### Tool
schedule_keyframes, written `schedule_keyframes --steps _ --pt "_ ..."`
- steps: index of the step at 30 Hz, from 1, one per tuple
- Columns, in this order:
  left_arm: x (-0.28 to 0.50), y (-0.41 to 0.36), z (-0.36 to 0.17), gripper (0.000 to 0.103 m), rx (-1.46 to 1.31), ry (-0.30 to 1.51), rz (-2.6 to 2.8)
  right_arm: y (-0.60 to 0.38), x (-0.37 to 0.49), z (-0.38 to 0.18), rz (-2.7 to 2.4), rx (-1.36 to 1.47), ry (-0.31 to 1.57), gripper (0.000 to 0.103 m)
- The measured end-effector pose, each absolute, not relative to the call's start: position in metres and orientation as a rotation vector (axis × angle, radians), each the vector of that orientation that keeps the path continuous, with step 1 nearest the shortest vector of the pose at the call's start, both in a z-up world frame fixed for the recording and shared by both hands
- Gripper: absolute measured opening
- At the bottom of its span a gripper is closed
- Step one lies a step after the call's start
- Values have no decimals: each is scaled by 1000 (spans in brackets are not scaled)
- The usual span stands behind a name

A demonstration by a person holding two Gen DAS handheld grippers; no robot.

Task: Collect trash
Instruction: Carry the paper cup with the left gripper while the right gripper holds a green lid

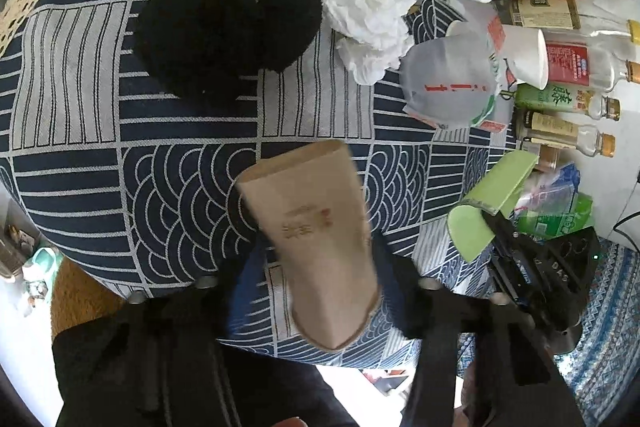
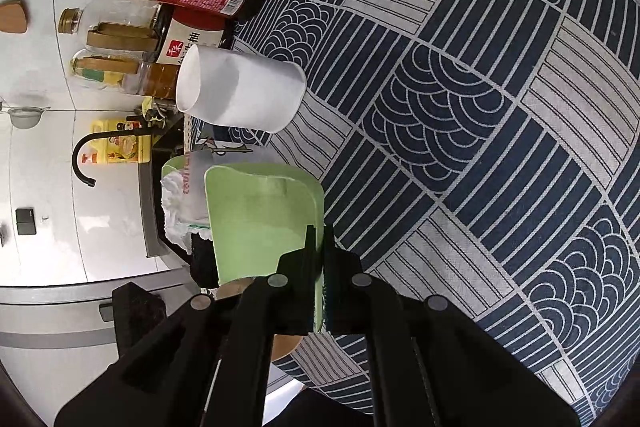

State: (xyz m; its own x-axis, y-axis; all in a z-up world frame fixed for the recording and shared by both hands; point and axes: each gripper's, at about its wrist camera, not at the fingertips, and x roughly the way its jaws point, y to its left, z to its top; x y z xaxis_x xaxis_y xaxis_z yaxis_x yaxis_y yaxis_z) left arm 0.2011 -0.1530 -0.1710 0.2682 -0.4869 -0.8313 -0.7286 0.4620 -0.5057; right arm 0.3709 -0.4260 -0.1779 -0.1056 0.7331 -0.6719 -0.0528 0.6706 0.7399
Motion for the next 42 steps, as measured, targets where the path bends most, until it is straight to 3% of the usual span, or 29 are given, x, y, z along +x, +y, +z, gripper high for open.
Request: schedule_keyframes --steps 5,23,42 --pt "192 -146 -170 39 -1202 1333 214 -423 369 -175 745 580 1555 4" --pt "169 -77 -102 38 -1053 1187 132 -359 341 -116 799 487 1469 4" --pt "161 155 -84 38 -895 1177 64 -122 295 -75 757 469 1453 4"
